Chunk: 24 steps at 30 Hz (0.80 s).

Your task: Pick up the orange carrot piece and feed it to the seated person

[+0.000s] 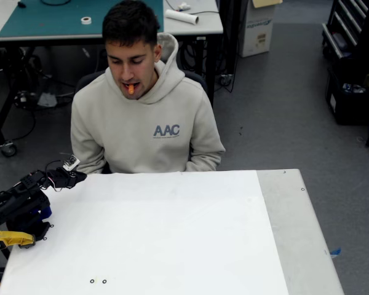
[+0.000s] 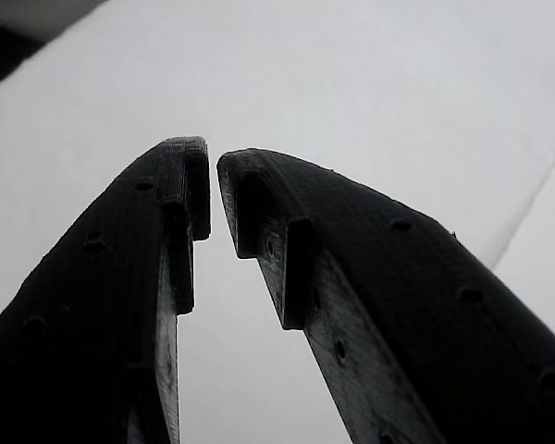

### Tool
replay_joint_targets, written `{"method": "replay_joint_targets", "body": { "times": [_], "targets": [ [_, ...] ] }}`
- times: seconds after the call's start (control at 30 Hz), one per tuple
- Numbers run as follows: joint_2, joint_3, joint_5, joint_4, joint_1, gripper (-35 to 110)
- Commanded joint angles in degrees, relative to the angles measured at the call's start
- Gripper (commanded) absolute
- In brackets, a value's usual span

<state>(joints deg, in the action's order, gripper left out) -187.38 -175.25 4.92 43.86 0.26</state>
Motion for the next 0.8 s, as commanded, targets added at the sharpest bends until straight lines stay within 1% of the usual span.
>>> {"method": "replay_joint_targets", "body": {
  "times": [0.0,0.2,0.47,0.77],
  "targets": [
    [-1.2,2.5,-0.8,2.7,-0.4,-2],
    [-1.2,4.7,-1.0,10.5,-0.4,-2],
    [-1.9,8.4,-1.7,24.9,-3.1,-2],
    [-1.9,8.8,-1.7,25.5,-3.3,-2]
  ]
}}
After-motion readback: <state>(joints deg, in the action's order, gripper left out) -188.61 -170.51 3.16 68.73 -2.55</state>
